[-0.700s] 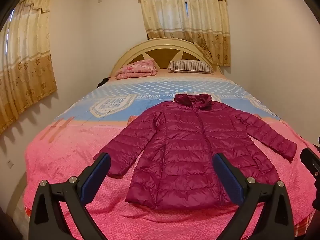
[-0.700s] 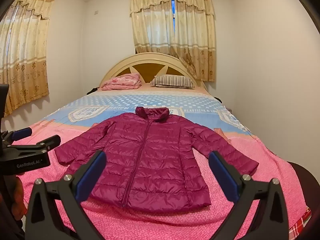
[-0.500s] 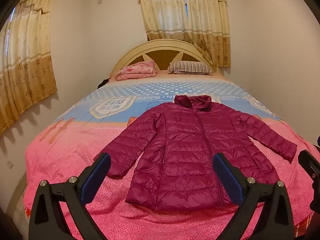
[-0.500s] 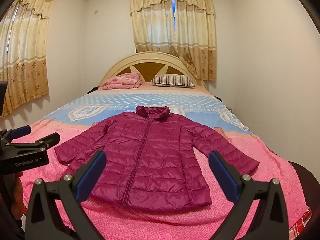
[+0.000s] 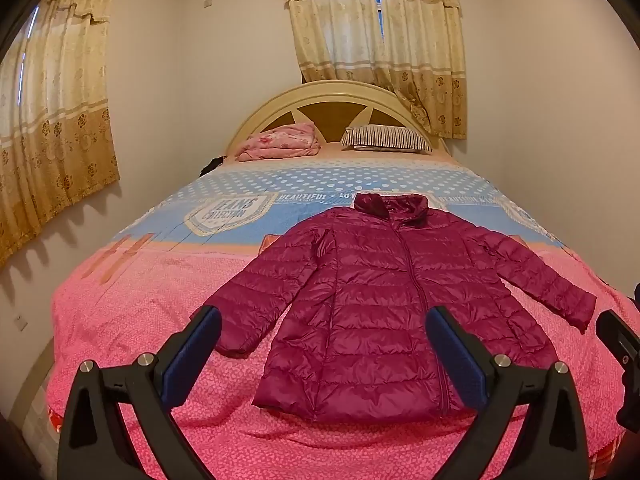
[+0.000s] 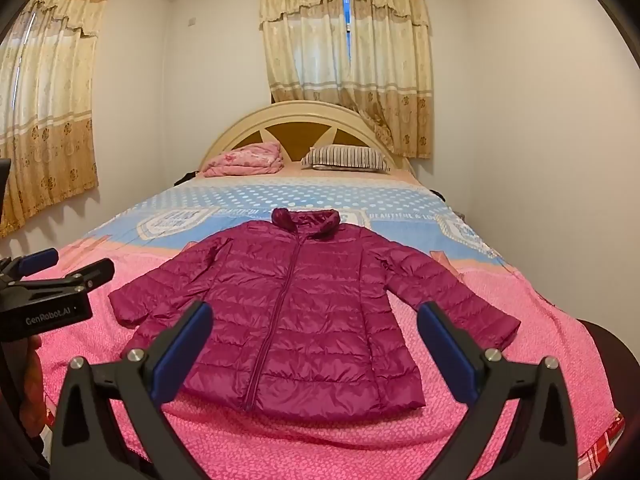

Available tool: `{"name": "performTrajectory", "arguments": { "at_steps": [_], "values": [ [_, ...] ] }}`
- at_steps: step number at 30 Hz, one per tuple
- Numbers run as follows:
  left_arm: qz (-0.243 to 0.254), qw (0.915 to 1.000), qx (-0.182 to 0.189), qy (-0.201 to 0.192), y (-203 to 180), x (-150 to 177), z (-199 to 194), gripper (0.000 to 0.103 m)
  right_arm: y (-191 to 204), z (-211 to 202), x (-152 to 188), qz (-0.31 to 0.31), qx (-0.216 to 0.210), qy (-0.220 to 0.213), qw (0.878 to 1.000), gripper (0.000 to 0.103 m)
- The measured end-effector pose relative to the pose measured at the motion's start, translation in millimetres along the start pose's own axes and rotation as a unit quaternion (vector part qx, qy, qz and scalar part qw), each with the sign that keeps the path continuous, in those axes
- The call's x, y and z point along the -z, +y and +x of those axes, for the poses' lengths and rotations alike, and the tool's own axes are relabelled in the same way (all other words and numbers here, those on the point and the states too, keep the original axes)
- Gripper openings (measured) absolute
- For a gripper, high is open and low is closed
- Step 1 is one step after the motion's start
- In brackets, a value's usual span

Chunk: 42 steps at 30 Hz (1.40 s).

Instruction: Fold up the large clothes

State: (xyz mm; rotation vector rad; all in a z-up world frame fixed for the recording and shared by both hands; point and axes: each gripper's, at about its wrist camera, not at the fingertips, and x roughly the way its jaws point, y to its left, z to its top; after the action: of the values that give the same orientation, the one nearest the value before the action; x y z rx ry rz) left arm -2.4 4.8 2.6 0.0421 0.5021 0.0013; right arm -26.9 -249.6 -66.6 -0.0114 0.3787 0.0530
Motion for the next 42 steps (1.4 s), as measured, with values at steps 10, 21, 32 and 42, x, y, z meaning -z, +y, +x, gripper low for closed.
{"name": "performTrajectory", "arguments": {
  "at_steps": [10,21,32,42],
  "values": [
    [0.0,1.0,0.0,-0.001,-0.3,-0.5,0.0,0.102,0.9,3.1,2.3,0.0,-0.001,0.003,1.0,0.103],
    [-0.003,1.0,-0.001,-0.003,0.4,-3.8,-1.6,0.102,1.9,4.0,2.1,-0.001,-0.001,0.006,1.0,0.103],
    [-0.006,1.0,-0.002,-0.005,0.7,-4.1,-1.8,0.102,2.5,6.0,5.3,-0.001,-0.002,0.009,1.0,0.103],
    [-0.006,1.0,-0.002,-0.006,0.3,-3.1,-1.7,0.102,3.1,6.5,6.0,-0.002,-0.002,0.01,1.0,0.103]
  ]
}}
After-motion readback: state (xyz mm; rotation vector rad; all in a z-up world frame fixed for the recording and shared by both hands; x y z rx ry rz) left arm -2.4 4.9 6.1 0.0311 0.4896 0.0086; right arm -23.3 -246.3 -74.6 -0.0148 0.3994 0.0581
